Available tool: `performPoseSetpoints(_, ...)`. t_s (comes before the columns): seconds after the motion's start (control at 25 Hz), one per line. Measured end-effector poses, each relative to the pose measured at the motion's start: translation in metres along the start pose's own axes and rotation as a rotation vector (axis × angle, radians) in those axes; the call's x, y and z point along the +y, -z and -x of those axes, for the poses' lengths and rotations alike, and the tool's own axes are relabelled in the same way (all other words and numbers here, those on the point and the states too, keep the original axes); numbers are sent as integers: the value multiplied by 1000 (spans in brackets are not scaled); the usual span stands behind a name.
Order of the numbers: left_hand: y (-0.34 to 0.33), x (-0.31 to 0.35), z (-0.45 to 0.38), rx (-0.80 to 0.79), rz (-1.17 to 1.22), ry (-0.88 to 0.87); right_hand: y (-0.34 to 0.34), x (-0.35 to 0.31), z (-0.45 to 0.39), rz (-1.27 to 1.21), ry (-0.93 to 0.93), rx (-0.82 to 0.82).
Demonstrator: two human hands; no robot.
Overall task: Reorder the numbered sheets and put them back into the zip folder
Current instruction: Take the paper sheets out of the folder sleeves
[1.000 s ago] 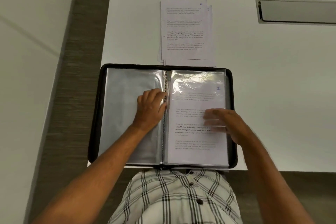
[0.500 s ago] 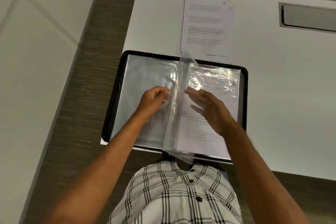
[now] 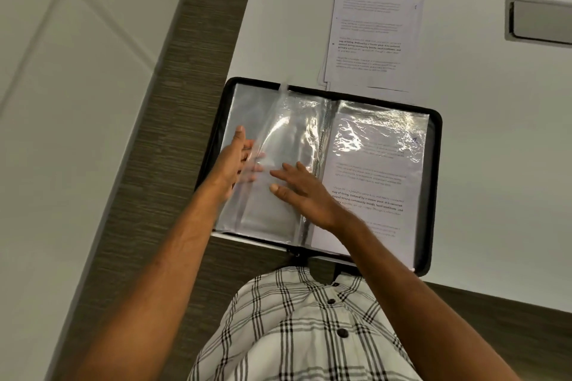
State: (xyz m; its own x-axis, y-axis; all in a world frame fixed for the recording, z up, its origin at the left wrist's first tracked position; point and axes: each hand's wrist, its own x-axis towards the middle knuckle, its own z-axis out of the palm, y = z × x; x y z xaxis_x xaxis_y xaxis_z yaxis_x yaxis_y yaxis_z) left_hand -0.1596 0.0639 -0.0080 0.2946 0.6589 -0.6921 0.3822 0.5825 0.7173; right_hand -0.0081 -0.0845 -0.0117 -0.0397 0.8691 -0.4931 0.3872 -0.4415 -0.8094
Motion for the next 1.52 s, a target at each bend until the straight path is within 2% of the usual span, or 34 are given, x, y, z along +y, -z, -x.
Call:
performPoseSetpoints(0.16, -2, -3, -6, 200, -126, -20, -5, 12, -3, 194, 46, -9)
performPoseSetpoints(0.32, 5, -15, -15, 371, -467, -159, -5, 20, -3, 235, 85, 36)
performPoseSetpoints(0.48, 2, -20, -15, 467, -831, -250, 7, 29, 7, -15, 137, 294)
performPoseSetpoints(0.64, -14, -23, -11, 642, -1162, -367, 34, 60, 21, 27, 104, 629)
performPoseSetpoints(0.72, -26, -22, -8, 562, -1262, -501, 50, 84, 32, 78, 34, 762)
performPoseSetpoints(0.84, -63, -19, 1, 182, -1233, -685, 74, 116, 50, 223, -95, 912)
performPoseSetpoints(0.92, -94, -22, 5, -28, -1216, -735, 85, 131, 59, 280, -226, 908)
performPoseSetpoints(1.0, -120, -26, 0, -148, -1247, -748, 90, 143, 66, 337, -337, 863)
performPoseSetpoints(1.2, -147, -25, -20, -191, -1298, -691, 86, 155, 69, 524, -410, 744)
performPoseSetpoints(1.52, -148, -30, -26, -191, -1354, -702, 87, 151, 71, 551, -401, 768)
